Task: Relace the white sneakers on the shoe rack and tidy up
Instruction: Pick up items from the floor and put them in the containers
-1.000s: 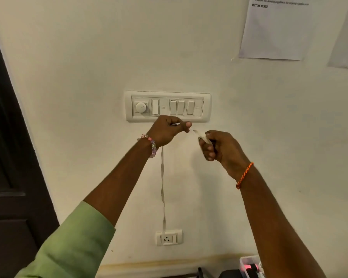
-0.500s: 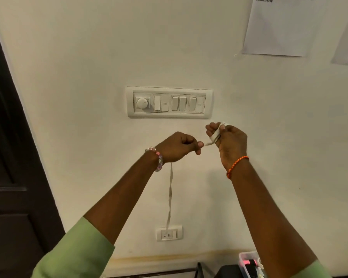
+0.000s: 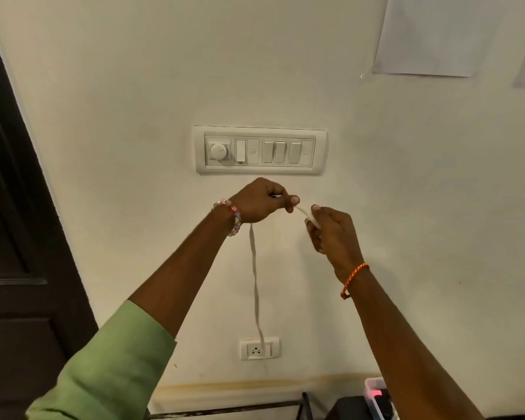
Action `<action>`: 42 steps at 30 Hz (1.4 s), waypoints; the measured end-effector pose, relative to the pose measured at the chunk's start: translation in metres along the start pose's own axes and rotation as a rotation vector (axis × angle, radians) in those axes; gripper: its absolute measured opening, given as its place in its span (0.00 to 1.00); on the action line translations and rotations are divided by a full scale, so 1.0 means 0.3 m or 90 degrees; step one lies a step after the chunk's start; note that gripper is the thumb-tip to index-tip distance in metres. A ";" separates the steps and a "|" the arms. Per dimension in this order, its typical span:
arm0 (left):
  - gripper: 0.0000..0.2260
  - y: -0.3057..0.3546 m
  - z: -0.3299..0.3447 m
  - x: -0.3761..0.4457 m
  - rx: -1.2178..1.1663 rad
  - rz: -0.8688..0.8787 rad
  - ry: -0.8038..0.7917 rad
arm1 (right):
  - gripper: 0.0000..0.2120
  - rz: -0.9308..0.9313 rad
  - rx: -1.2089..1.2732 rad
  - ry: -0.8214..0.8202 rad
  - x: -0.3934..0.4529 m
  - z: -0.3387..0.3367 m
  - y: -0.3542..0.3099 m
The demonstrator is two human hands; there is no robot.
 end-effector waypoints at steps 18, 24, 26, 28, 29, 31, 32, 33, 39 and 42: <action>0.15 -0.040 0.114 -0.054 0.108 -0.008 -0.027 | 0.12 0.096 0.202 0.244 0.083 -0.011 0.161; 0.15 -0.019 -0.008 -0.026 0.106 0.035 0.111 | 0.14 0.064 -0.072 0.082 0.045 0.004 0.194; 0.14 -0.035 -0.025 -0.014 0.106 0.028 0.122 | 0.17 0.059 -0.077 0.027 0.030 0.012 0.187; 0.14 -0.055 -0.033 -0.005 0.092 0.015 0.133 | 0.19 0.085 -0.032 -0.022 0.022 0.020 0.175; 0.14 -0.066 -0.034 -0.002 0.077 0.011 0.140 | 0.19 0.108 -0.001 -0.043 0.019 0.023 0.166; 0.13 -0.097 -0.024 -0.001 0.039 0.007 0.154 | 0.21 0.147 0.069 -0.078 0.012 0.026 0.141; 0.13 -0.118 -0.013 0.001 0.021 -0.001 0.157 | 0.22 0.158 0.104 -0.091 0.011 0.027 0.130; 0.12 -0.140 0.003 0.001 0.003 -0.012 0.154 | 0.23 0.163 0.145 -0.100 0.011 0.028 0.119; 0.15 -0.174 0.111 -0.047 -0.063 -0.045 0.107 | 0.19 0.188 0.541 -0.051 0.036 0.018 0.100; 0.16 -0.164 0.150 -0.067 -0.041 -0.048 0.055 | 0.15 0.186 0.773 0.005 0.064 0.017 0.115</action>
Point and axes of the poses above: each hand's wrist, its own x-axis towards the middle knuckle, its own z-axis out of the palm, y = z × x, the point moved 6 cm from there along x, towards the middle knuckle, and after that the axes turned 3 degrees about -y, right-handed, at the moved point
